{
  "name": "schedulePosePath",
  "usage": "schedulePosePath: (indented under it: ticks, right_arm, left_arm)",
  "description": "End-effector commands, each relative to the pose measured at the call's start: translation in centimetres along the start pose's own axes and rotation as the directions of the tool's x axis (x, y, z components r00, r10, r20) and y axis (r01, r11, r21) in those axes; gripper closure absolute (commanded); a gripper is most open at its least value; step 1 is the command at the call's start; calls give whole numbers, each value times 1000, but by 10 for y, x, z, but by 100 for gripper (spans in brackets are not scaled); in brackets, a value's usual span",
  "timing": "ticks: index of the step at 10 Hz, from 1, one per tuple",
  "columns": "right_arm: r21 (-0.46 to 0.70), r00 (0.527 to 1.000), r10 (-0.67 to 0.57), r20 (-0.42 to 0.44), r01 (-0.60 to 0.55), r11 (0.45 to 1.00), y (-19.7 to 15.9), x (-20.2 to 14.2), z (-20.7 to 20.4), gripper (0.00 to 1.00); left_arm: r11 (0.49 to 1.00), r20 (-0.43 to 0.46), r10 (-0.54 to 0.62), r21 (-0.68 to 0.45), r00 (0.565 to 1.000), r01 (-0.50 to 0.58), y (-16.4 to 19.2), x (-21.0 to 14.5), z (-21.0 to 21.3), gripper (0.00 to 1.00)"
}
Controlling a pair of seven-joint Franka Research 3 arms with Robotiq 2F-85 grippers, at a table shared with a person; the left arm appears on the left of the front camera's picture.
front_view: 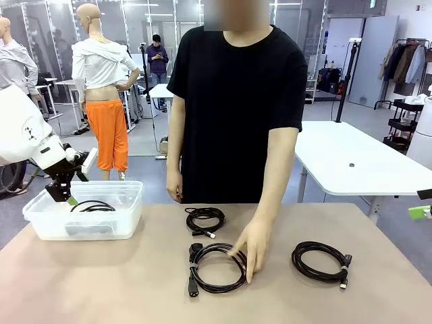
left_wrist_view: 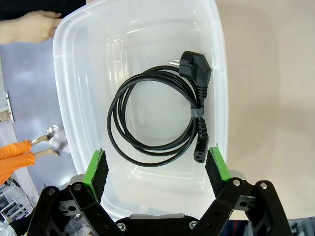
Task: Organize and store the cables.
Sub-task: Place the Power Cable into the Organizing box.
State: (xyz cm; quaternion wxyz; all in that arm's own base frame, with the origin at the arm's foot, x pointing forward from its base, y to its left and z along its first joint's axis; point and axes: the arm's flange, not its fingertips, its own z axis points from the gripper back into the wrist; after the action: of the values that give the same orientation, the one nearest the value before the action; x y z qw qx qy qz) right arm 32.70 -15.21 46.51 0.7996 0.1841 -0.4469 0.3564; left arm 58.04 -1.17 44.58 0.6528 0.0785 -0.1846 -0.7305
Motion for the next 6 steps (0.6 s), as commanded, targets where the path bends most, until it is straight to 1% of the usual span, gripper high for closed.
schedulePosePath:
  ticks: [1, 5, 6]
  right_arm:
    - [-6, 1000, -18, -10, 18, 1000, 4, 0, 0, 0]
    - [-6, 1000, -18, -10, 18, 1000, 4, 0, 0, 0]
    - [-6, 1000, -18, -10, 18, 1000, 4, 0, 0, 0]
  left_arm:
    - [1000, -4, 0, -1, 1000, 0, -1, -3, 0, 0]
    - [1000, 0, 0, 0, 1000, 0, 0, 0, 0, 0]
    - [991, 76, 120, 57, 990, -125, 0, 0, 38, 0]
